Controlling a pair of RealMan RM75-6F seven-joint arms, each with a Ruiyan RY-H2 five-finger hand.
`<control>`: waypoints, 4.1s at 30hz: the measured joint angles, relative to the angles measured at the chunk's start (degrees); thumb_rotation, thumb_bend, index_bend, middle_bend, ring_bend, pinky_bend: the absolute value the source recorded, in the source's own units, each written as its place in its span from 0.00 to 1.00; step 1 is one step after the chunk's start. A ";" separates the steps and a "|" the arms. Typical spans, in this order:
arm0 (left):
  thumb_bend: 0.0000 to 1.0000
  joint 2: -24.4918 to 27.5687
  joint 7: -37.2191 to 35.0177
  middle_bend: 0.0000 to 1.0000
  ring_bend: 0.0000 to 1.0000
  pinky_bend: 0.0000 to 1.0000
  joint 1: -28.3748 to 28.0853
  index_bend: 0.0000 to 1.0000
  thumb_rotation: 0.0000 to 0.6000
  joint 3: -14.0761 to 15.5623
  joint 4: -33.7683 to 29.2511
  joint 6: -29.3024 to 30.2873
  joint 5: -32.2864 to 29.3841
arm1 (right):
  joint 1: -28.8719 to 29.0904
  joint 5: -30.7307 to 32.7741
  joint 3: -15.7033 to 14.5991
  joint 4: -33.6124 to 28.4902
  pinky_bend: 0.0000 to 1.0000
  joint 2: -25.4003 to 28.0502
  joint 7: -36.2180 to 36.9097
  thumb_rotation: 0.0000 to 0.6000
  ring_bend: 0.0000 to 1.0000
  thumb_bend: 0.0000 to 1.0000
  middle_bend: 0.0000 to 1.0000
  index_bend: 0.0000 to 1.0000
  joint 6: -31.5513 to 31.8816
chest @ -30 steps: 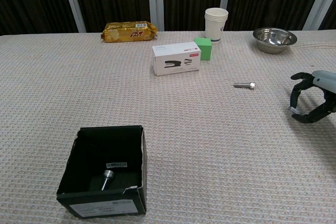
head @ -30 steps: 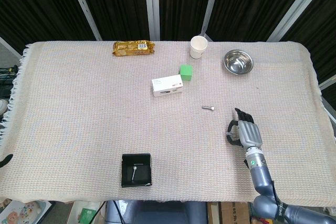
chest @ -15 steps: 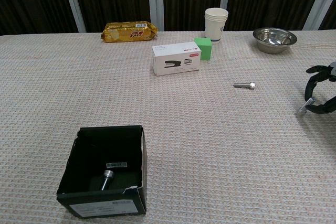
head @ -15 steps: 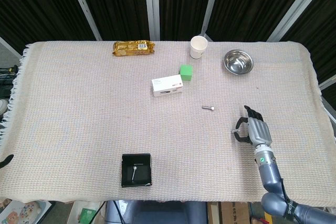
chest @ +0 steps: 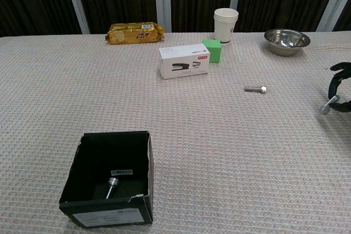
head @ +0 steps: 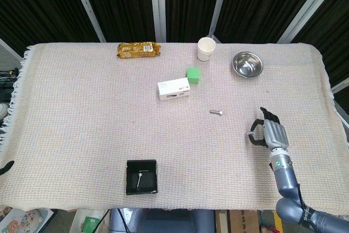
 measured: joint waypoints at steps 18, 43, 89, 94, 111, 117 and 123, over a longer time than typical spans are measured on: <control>0.04 -0.01 0.05 0.01 0.00 0.12 0.13 0.05 1.00 0.01 -0.07 0.29 0.10 | 1.22 3.18 -0.96 2.32 0.00 1.62 -0.77 1.00 0.00 0.35 0.00 0.58 -3.17; 0.04 -0.07 0.24 0.01 0.00 0.12 0.13 0.05 1.00 -0.01 -0.14 0.34 0.11 | 2.89 6.05 -2.80 1.85 0.00 2.67 -3.18 1.00 0.00 0.35 0.00 0.54 -4.52; 0.04 -0.33 -0.20 0.01 0.00 0.12 -0.27 0.05 1.00 -0.98 0.81 -0.33 -1.72 | 24.00 28.90 6.23 0.67 0.00 -8.70 -27.57 1.00 0.00 0.28 0.00 0.33 8.69; 0.04 -0.44 0.08 0.01 0.00 0.12 -0.47 0.05 1.00 -1.03 0.74 -0.66 -1.89 | 25.84 30.21 7.24 4.77 0.00 -12.34 -28.55 1.00 0.00 0.28 0.00 0.35 9.24; 0.04 -0.06 -0.81 0.01 0.00 0.12 -0.28 0.05 1.00 -1.04 0.77 -0.53 -1.92 | 27.11 30.16 8.23 14.65 0.00 -19.86 -27.54 1.00 0.00 0.28 0.00 0.41 7.12; 0.04 0.21 -1.46 0.01 0.00 0.12 -0.10 0.05 1.00 -1.13 0.90 -0.39 -2.08 | 26.85 29.21 8.45 17.30 0.00 -21.65 -26.52 1.00 0.00 0.28 0.00 0.43 6.13; 0.04 0.35 -1.71 0.01 0.00 0.12 0.01 0.05 1.00 -1.09 0.89 -0.26 -1.98 | 26.65 28.70 8.89 19.28 0.00 -22.91 -26.12 1.00 0.00 0.28 0.00 0.46 5.20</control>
